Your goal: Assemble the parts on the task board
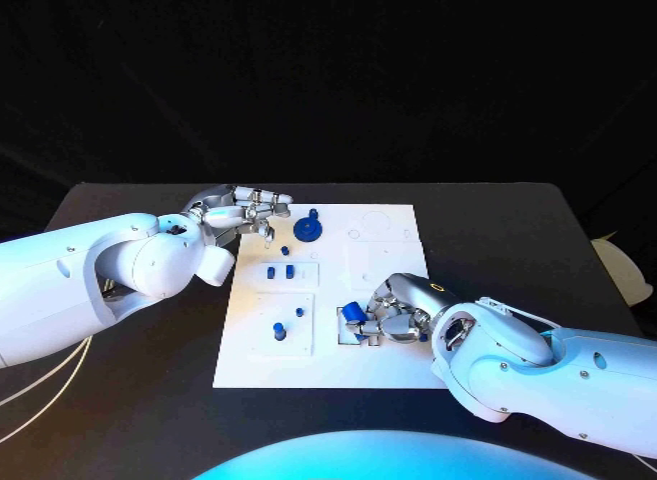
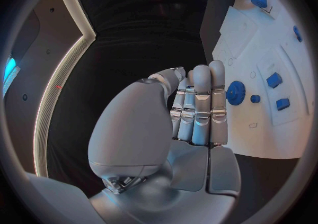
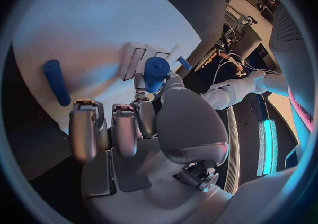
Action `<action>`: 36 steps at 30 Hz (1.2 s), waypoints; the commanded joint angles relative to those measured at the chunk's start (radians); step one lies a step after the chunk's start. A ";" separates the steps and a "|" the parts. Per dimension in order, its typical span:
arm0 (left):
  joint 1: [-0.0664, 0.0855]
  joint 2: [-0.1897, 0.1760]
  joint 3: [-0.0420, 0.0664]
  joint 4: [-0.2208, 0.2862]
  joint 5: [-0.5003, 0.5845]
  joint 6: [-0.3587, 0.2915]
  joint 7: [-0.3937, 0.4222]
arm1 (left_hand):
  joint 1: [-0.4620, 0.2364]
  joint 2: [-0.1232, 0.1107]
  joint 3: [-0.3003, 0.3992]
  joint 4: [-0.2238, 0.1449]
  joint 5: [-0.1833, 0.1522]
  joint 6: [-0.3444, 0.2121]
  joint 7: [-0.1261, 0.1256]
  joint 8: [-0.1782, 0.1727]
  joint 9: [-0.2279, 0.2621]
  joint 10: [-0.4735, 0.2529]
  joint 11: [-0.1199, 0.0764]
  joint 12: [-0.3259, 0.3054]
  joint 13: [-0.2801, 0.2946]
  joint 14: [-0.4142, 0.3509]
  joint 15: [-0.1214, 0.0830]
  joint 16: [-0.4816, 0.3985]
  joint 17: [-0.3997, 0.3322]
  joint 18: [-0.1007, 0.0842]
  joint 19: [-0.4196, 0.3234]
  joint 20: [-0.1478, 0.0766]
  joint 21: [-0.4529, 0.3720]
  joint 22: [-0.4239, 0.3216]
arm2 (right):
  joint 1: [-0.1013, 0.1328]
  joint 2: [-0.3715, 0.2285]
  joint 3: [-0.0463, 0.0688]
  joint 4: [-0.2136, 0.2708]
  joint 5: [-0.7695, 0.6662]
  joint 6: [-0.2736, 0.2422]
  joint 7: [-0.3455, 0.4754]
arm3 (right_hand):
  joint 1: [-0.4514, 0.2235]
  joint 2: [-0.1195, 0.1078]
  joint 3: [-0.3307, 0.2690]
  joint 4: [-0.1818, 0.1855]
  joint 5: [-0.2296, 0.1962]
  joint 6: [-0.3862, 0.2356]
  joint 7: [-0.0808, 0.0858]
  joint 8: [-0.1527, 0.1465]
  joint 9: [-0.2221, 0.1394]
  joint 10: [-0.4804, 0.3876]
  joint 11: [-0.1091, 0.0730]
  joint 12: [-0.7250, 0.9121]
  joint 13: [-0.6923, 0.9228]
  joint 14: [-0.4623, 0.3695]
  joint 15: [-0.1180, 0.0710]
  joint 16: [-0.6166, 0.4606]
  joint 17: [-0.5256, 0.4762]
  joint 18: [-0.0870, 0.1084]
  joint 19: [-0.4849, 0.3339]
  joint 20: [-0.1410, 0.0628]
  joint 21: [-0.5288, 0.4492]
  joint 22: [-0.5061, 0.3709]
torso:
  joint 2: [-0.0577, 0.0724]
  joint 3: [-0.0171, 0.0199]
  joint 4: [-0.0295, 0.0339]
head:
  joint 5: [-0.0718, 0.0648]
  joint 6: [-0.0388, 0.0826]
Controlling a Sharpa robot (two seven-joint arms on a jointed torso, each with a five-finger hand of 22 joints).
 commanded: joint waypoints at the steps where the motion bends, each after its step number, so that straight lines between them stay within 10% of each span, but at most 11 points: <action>1: 0.000 0.001 0.001 0.004 0.004 0.019 0.002 | -0.002 0.010 -0.005 0.001 0.000 -0.001 0.004 -0.002 -0.001 -0.006 -0.002 0.004 0.002 -0.007 0.001 -0.003 -0.001 0.015 -0.004 0.004 -0.004 -0.001 | -0.001 0.002 0.000 -0.004 0.001 0.019 -0.002 | -0.014 0.000 -0.010 0.000 -0.028 0.002 0.000 0.005 0.006 0.004 -0.001 -0.002 0.045 0.088 -0.006 0.005 0.190 -0.015 0.048 -0.007 -0.002 0.223 | 0.000 -0.0006 0.0006 | 0.000 0.000; 6: 0.000 0.000 0.001 0.004 0.004 0.019 0.001 | -0.003 0.011 -0.005 0.001 0.000 -0.002 0.004 -0.002 -0.001 -0.008 -0.002 0.005 0.002 -0.007 0.001 -0.003 -0.002 0.015 -0.004 0.004 -0.005 -0.002 | -0.001 0.005 0.000 -0.008 -0.005 0.010 -0.003 | -0.081 -0.024 -0.028 0.001 -0.188 -0.003 0.002 0.009 0.022 0.001 0.000 -0.012 0.041 0.087 -0.006 0.002 0.184 -0.014 0.045 -0.007 -0.011 0.221 | 0.000 -0.0002 -0.0008 | 0.000 0.001; 17: 0.000 -0.001 0.001 0.005 0.004 0.020 0.000 | -0.003 0.011 -0.005 0.001 0.000 -0.002 0.004 -0.002 -0.001 -0.008 -0.002 0.005 0.002 -0.007 0.001 -0.003 -0.002 0.015 -0.004 0.004 -0.005 -0.002 | -0.001 0.011 0.000 -0.004 -0.027 -0.025 0.001 | -0.202 -0.117 0.019 0.005 -0.309 -0.018 0.005 0.011 0.046 -0.004 0.003 -0.025 0.038 0.086 -0.003 -0.002 0.178 -0.011 0.040 -0.005 -0.022 0.218 | 0.000 0.0003 -0.0004 | -0.002 0.001; 26: 0.000 -0.002 0.000 0.005 0.004 0.022 -0.002 | -0.003 0.011 -0.005 0.001 0.000 -0.002 0.004 -0.002 -0.001 -0.008 -0.002 0.005 0.002 -0.007 0.001 -0.003 -0.002 0.015 -0.004 0.004 -0.005 -0.002 | -0.002 0.000 0.000 0.010 -0.031 -0.024 0.016 | -0.196 -0.090 0.045 0.002 -0.266 -0.019 0.005 0.014 0.056 -0.002 0.003 -0.023 0.042 0.086 -0.003 0.000 0.181 -0.012 0.041 -0.004 -0.019 0.219 | 0.000 0.0008 -0.0002 | -0.002 0.002; 31: 0.000 -0.003 0.000 0.005 0.004 0.022 -0.003 | -0.003 0.011 -0.006 0.002 0.000 -0.002 0.004 -0.002 -0.002 -0.009 -0.002 0.006 0.002 -0.008 0.001 -0.003 -0.002 0.015 -0.004 0.004 -0.005 -0.002 | -0.003 -0.019 0.000 0.034 -0.038 -0.016 0.025 | -0.067 -0.038 0.086 -0.019 -0.172 -0.014 -0.001 0.021 0.069 0.003 -0.002 -0.018 0.049 0.087 -0.007 0.002 0.185 -0.013 0.044 -0.007 -0.013 0.221 | 0.000 0.0011 -0.0014 | -0.001 0.000; 36: 0.000 -0.003 0.000 0.005 0.004 0.022 -0.004 | -0.003 0.011 -0.006 0.002 0.000 -0.002 0.004 -0.002 -0.002 -0.009 -0.002 0.006 0.002 -0.008 0.001 -0.003 -0.002 0.015 -0.004 0.004 -0.005 -0.002 | -0.004 -0.027 0.000 0.042 -0.044 0.004 0.029 | 0.008 -0.032 0.090 -0.036 -0.114 -0.008 -0.005 0.028 0.077 0.007 -0.006 -0.013 0.055 0.088 -0.010 0.004 0.189 -0.014 0.046 -0.010 -0.007 0.222 | 0.000 0.0003 -0.0016 | -0.002 -0.001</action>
